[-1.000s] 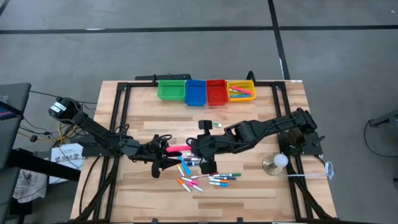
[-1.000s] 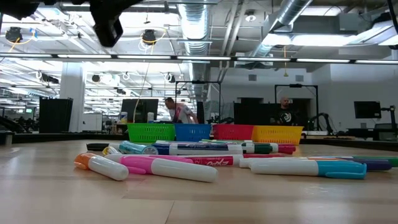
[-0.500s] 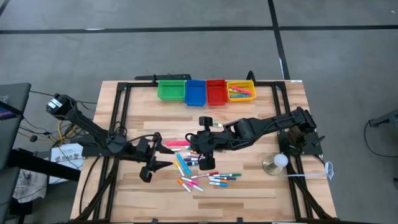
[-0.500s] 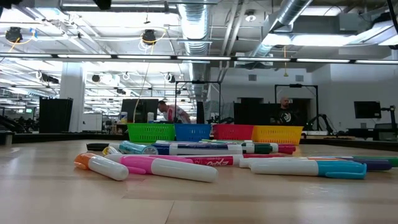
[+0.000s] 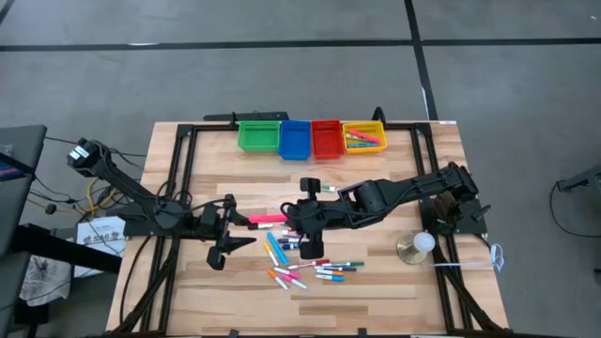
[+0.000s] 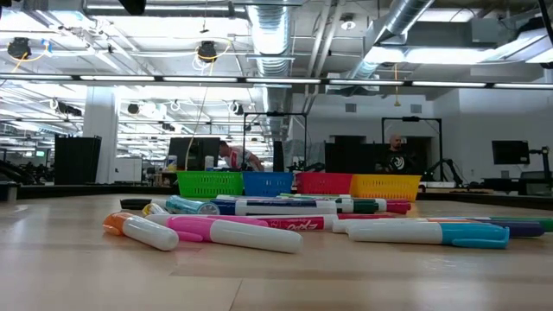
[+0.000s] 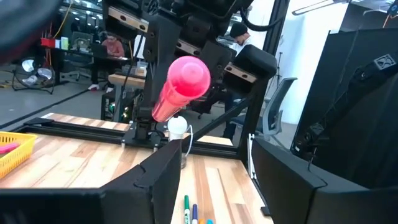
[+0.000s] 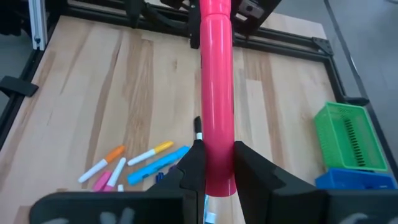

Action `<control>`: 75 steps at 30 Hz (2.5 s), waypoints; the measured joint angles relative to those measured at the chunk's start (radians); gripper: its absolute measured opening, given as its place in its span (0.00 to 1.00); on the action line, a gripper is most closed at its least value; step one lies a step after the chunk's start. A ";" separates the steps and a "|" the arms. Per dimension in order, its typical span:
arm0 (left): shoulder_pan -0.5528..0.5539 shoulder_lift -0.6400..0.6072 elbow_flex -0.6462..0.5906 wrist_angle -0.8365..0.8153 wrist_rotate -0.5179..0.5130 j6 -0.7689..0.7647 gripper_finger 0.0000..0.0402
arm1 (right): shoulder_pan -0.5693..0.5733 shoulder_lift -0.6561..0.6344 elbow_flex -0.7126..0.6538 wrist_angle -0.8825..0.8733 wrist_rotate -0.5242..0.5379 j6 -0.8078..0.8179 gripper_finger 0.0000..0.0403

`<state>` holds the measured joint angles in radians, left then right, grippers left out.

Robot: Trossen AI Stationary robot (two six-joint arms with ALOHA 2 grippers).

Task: Pick & Place Markers
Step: Put the large pink highlighter pen into the yellow bin

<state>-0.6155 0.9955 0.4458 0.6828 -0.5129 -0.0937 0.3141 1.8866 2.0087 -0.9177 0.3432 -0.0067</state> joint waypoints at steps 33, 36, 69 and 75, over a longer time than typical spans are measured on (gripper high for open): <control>0.000 0.000 0.000 -0.010 0.001 -0.001 0.49 | 0.068 -0.108 -0.001 -0.239 0.095 0.123 0.14; 0.000 0.000 0.000 -0.010 0.001 -0.001 0.49 | 0.090 -0.156 -0.002 -0.296 0.141 0.170 0.14; 0.000 0.000 0.000 -0.010 0.001 -0.001 0.49 | 0.203 -0.138 -0.001 -0.306 0.348 0.296 0.14; 0.000 0.000 0.000 -0.010 0.001 -0.001 0.49 | 0.189 -0.067 -0.001 -0.259 0.315 0.235 0.14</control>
<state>-0.6155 0.9955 0.4458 0.6731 -0.5117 -0.0944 0.5034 1.8194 2.0075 -1.1772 0.6581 0.2282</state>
